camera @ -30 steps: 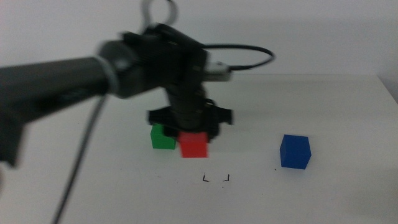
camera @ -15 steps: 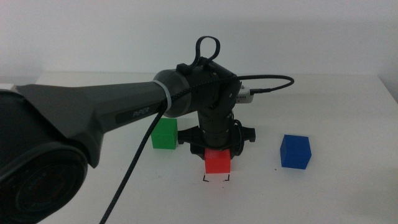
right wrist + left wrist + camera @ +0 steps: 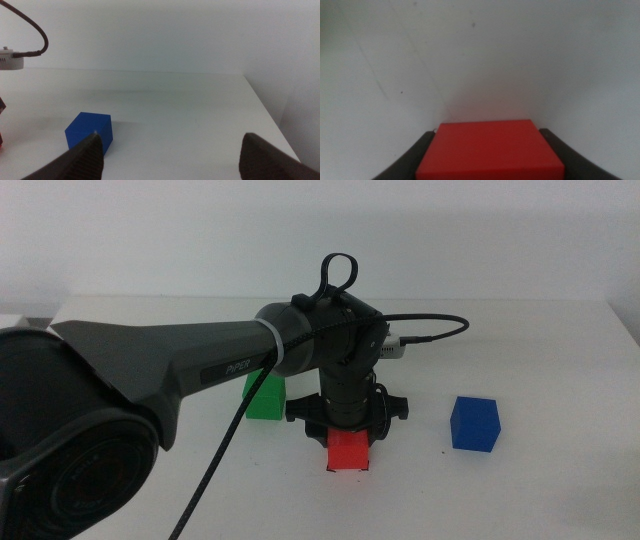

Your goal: Stack red cubes first, then green, then blue cubes in a specific spot.

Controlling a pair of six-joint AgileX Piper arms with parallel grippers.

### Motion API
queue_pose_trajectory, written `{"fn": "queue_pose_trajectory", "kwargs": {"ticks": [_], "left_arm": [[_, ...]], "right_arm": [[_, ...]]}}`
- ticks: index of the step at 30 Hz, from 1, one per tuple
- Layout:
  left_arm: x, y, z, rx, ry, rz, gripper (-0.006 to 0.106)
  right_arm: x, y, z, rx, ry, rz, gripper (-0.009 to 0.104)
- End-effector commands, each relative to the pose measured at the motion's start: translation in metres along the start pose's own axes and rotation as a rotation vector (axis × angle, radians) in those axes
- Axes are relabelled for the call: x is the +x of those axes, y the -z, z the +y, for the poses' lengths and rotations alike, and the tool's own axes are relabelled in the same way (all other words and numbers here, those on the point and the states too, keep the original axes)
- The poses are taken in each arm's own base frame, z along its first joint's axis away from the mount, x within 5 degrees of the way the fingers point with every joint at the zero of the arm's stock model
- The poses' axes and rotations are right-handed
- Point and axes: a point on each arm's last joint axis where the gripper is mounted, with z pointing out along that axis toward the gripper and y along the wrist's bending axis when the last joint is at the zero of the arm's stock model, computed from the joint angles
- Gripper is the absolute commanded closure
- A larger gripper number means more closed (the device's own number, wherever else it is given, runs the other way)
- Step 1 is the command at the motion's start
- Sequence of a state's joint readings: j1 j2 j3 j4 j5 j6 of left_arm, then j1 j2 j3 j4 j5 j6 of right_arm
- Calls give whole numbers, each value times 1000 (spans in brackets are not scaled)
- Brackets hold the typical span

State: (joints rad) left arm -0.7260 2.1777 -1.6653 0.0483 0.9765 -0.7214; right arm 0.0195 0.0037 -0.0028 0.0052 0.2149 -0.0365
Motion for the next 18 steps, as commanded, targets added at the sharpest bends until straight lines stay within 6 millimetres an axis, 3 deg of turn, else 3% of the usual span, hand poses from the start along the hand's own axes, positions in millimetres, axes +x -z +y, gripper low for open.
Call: {"fn": "queue_pose_trajectory", "kwargs": {"ticks": [1, 9, 12, 14, 18], "left_arm": [[0, 2, -2, 8, -13, -3, 74], [1, 7, -2, 11, -45, 6, 6], [1, 32, -1, 34, -40, -16, 7], [0, 63, 4, 39, -52, -72, 7], [-11, 117, 37, -6, -52, -187, 7]], "right_arm": [[0, 0, -1, 10, 9, -14, 2], [0, 0, -1, 10, 9, -14, 2], [0, 0, -1, 10, 9, -14, 2], [0, 0, -1, 10, 9, -14, 2], [0, 0, -1, 10, 9, -14, 2]]}}
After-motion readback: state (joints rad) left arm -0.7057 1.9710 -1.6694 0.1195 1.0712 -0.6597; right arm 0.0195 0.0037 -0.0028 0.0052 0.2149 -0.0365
